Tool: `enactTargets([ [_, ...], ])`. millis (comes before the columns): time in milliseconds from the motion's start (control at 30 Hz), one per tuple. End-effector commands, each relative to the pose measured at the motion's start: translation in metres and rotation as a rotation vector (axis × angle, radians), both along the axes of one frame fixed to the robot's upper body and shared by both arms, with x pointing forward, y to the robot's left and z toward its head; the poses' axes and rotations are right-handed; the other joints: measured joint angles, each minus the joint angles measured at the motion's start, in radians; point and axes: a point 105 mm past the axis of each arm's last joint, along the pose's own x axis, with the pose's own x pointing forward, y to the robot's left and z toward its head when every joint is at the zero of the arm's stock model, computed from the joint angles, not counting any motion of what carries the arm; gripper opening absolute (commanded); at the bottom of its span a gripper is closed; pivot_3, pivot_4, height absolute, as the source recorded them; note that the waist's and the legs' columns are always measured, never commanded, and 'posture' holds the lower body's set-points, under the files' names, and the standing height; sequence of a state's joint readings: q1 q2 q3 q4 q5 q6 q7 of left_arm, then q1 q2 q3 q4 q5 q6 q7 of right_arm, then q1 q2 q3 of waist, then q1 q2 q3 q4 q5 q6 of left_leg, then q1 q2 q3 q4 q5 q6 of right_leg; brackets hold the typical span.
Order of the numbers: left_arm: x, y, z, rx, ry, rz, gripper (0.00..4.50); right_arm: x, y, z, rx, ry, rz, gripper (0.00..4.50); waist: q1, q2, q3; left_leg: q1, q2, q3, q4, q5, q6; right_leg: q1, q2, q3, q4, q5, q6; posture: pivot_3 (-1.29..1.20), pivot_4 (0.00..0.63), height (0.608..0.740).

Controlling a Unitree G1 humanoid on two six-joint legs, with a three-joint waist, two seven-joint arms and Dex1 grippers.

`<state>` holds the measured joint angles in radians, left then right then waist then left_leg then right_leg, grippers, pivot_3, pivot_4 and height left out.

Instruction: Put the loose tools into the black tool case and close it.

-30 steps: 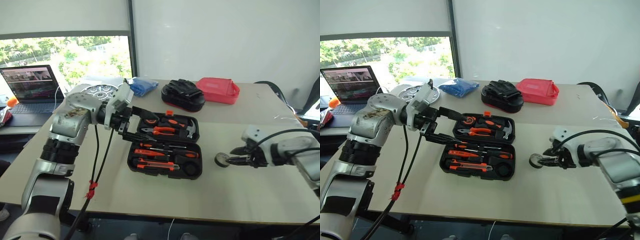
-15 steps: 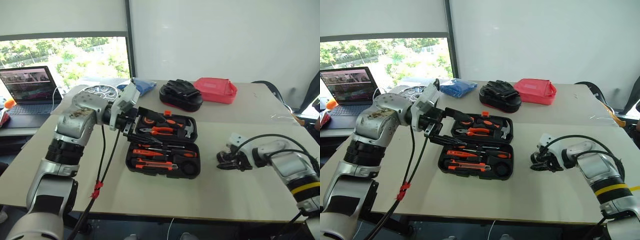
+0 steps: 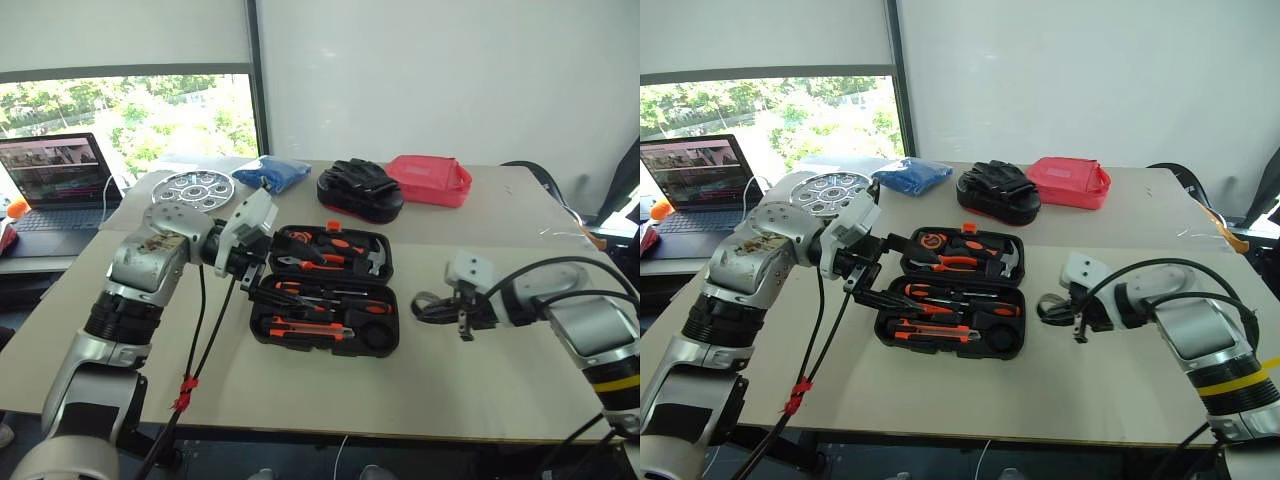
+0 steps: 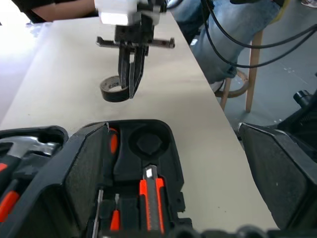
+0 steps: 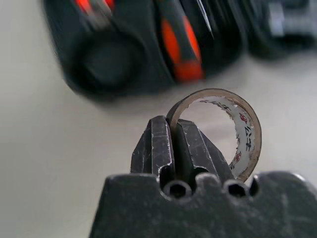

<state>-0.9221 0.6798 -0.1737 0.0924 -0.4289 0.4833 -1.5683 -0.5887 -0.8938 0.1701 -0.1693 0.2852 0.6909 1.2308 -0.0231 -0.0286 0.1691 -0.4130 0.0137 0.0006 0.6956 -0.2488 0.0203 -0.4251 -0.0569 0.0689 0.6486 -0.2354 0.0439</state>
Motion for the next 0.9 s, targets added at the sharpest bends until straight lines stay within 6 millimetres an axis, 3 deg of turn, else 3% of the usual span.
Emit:
enactTargets([
  [33,-0.004,0.002,0.008,0.01,-0.052,-0.011,4.5,-0.02,0.033,0.02,0.057,-0.019,0.113,0.03,0.002,0.0,0.0,0.0,0.0,-0.001,0.0,0.0,0.0,0.0,0.0,0.0,0.0,0.0,0.0,0.0,0.15,0.74],
  [200,-0.003,0.002,0.011,0.011,-0.058,-0.007,4.5,-0.008,0.05,0.002,-0.01,-0.065,0.086,0.03,0.011,0.0,0.0,0.0,-0.001,0.001,0.001,0.0,0.0,0.001,-0.001,-0.001,-0.001,0.0,0.0,0.0,0.15,0.74],
  [533,-0.003,0.0,0.012,0.009,-0.07,-0.004,4.5,-0.014,0.042,-0.03,-0.172,-0.029,0.094,0.03,0.008,0.0,0.0,-0.002,-0.001,0.003,0.0,0.0,0.0,-0.001,-0.001,-0.001,-0.001,0.0,0.0,0.0,0.15,0.74],
  [900,0.0,-0.004,0.014,0.004,-0.079,-0.009,4.5,-0.014,0.05,-0.033,-0.14,-0.021,0.078,0.03,0.008,0.0,0.0,-0.002,-0.001,0.003,0.001,0.0,0.0,-0.001,-0.001,-0.001,-0.001,0.0,0.0,0.0,0.15,0.74],
])
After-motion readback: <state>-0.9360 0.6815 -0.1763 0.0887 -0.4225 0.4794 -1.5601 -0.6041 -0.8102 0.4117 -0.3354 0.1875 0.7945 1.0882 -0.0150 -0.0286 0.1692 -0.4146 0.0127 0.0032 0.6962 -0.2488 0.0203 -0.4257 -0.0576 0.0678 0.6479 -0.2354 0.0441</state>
